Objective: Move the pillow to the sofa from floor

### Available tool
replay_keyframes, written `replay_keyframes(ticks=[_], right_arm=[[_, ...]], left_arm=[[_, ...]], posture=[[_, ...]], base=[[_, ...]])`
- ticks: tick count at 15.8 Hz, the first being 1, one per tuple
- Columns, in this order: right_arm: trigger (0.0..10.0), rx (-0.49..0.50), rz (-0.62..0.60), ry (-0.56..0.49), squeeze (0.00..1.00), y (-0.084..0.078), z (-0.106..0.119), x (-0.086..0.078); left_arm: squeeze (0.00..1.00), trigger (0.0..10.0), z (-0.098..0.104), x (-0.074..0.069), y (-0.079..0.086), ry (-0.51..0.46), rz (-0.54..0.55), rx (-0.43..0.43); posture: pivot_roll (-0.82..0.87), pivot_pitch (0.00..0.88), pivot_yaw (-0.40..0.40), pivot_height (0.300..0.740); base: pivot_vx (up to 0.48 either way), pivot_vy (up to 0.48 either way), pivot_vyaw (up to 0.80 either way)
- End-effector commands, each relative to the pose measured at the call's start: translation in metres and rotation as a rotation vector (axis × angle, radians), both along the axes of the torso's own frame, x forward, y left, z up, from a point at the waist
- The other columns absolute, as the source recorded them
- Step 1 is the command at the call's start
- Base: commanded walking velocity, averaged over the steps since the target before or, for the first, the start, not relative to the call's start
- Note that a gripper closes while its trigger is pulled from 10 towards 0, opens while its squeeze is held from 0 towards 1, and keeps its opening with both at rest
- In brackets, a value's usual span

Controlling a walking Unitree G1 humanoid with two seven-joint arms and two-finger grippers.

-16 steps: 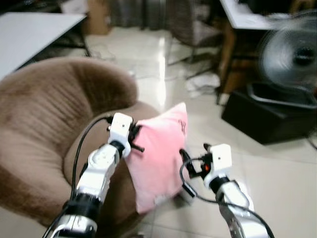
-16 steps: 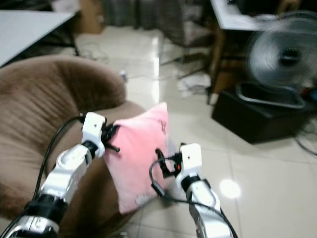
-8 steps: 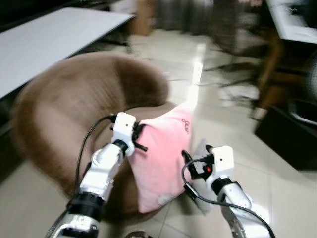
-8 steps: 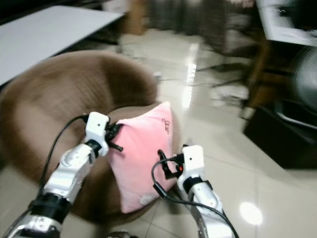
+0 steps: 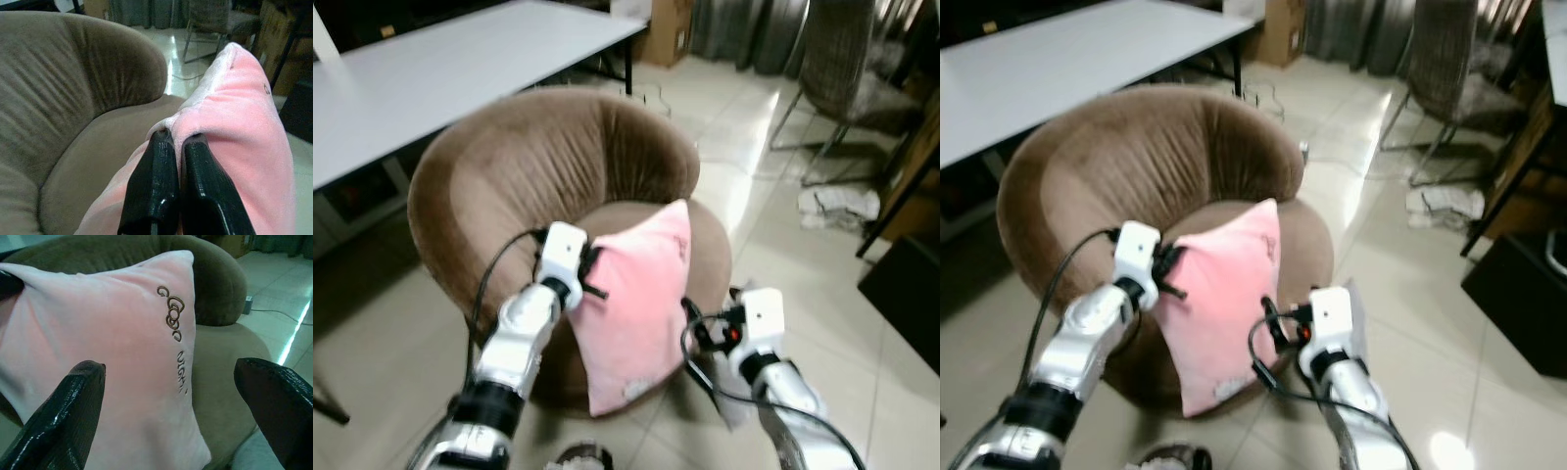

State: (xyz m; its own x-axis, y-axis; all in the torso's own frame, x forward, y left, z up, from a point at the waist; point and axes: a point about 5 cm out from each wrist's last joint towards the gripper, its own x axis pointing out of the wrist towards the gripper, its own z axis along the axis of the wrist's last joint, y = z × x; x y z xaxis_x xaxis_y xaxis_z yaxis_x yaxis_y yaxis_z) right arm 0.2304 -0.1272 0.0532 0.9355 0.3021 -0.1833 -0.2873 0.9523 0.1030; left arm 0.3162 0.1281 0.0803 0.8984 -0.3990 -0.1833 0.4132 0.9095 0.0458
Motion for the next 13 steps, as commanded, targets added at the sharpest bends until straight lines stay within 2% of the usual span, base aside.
replay_keyframes(ticks=[1, 3, 5, 6, 7, 8, 9, 10, 11, 12, 13], right_arm=[[10.0, -0.010, 0.000, -0.006, 0.00, -0.003, 0.002, 0.000], [10.0, -0.008, -0.012, 0.004, 0.00, -0.003, -0.001, -0.001], [10.0, -0.008, -0.012, 0.013, 0.00, -0.002, -0.003, -0.003], [10.0, -0.016, -0.029, -0.019, 0.00, -0.002, 0.001, -0.002], [10.0, -0.017, -0.077, -0.053, 0.00, -0.006, 0.007, 0.000], [10.0, -0.004, -0.121, -0.107, 0.00, -0.011, 0.016, 0.004], [10.0, -0.012, -0.156, -0.146, 0.00, -0.016, 0.024, 0.007], [10.0, -0.013, -0.169, -0.163, 0.00, -0.018, 0.028, 0.009], [10.0, -0.019, -0.172, -0.169, 0.00, -0.021, 0.030, 0.010], [10.0, -0.031, -0.178, -0.160, 0.00, -0.025, 0.026, 0.008], [10.0, -0.035, -0.176, -0.152, 0.00, -0.025, 0.023, 0.007]], left_arm=[[0.00, 0.0, 0.012, 0.005, -0.003, -0.063, -0.006, 0.001], [0.00, 0.0, 0.013, 0.003, -0.005, -0.077, -0.018, 0.007], [0.00, 0.0, 0.014, 0.004, -0.007, -0.072, -0.021, 0.002], [0.00, 0.0, 0.015, 0.005, -0.007, -0.074, -0.016, -0.001], [0.00, 0.0, 0.017, 0.008, -0.003, -0.068, 0.028, -0.041], [0.00, 0.0, 0.017, 0.009, 0.009, -0.051, 0.118, -0.121], [0.00, 0.0, 0.017, 0.004, 0.022, -0.064, 0.172, -0.157], [0.00, 0.0, 0.016, -0.001, 0.029, -0.077, 0.181, -0.161], [0.00, 0.0, 0.007, -0.016, 0.047, -0.052, 0.203, -0.148], [0.00, 0.0, -0.007, -0.029, 0.062, 0.022, 0.233, -0.141], [0.00, 0.0, -0.010, -0.033, 0.066, 0.041, 0.241, -0.127]], posture=[[0.01, 0.021, 0.048, 0.740], [0.00, 0.023, 0.050, 0.740], [0.00, 0.019, 0.055, 0.740], [0.00, 0.017, 0.057, 0.740], [0.00, 0.015, 0.060, 0.740], [0.00, 0.009, 0.062, 0.740], [-0.01, 0.006, 0.064, 0.740], [-0.01, 0.004, 0.066, 0.740], [-0.01, 0.000, 0.068, 0.740], [0.00, 0.000, 0.066, 0.740], [0.01, 0.000, 0.063, 0.740]], base=[[0.000, 0.000, 0.40], [0.000, 0.000, 0.20], [0.467, 0.000, 0.00], [0.469, 0.000, 0.00], [0.469, 0.000, 0.00], [0.469, 0.000, 0.00], [0.469, 0.000, 0.00], [0.469, 0.000, 0.00], [0.469, 0.000, 0.00], [0.465, 0.000, 0.00], [0.465, 0.000, 0.00]])
